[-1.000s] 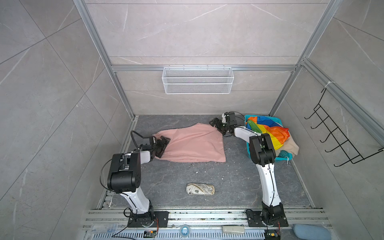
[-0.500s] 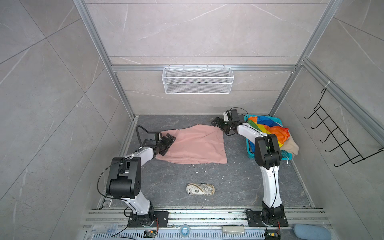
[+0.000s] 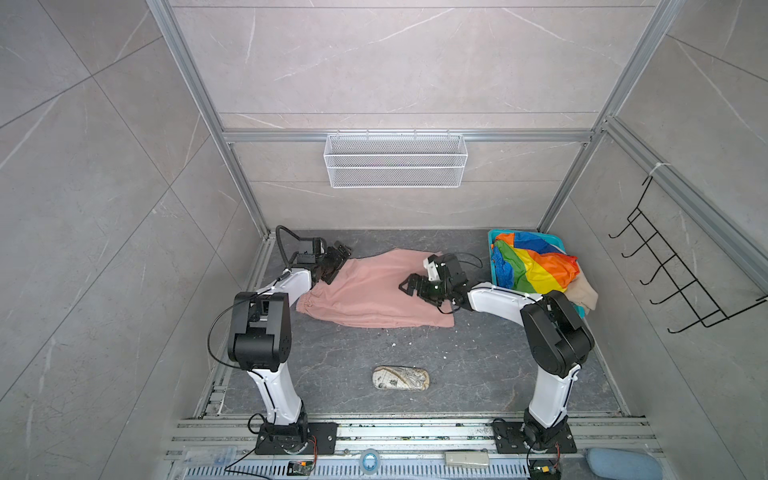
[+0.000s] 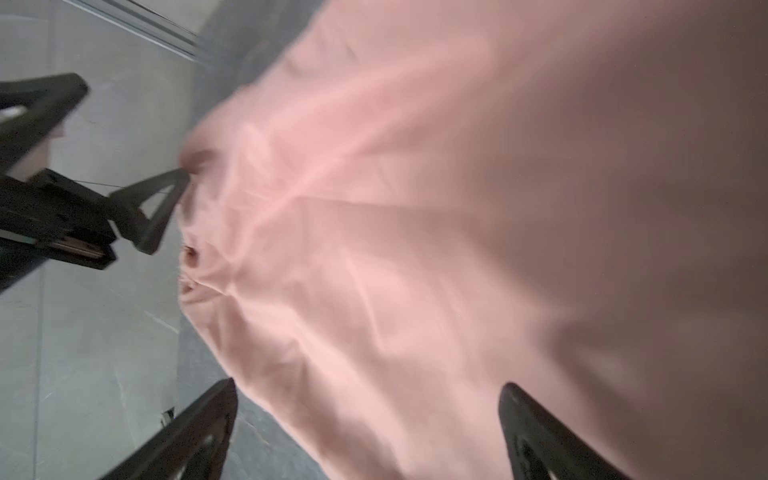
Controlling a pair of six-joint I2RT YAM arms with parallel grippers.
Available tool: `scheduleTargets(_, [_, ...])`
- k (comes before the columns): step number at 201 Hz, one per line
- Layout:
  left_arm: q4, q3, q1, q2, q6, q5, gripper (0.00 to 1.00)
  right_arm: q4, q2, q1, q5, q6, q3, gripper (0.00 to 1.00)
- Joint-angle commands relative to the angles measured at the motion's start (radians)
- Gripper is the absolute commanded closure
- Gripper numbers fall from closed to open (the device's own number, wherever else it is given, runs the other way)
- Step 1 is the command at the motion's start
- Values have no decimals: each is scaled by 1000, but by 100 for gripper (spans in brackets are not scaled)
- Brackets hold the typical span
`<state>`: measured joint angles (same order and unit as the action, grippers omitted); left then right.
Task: Fold and stack the shorts
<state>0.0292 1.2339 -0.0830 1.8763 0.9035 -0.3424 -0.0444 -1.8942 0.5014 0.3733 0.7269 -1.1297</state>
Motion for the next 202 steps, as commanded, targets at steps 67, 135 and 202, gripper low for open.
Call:
scheduleTargets(67, [-113, 79, 76, 91, -146, 130, 1, -80, 26, -139, 35, -31, 183, 1])
scheduleTargets(135, [-251, 138, 83, -27, -321, 195, 1, 39, 203, -143, 51, -123, 167, 1])
scheduleTargets(202, [-328, -19, 179, -107, -430, 238, 1, 70, 228, -136, 39, -178, 176, 1])
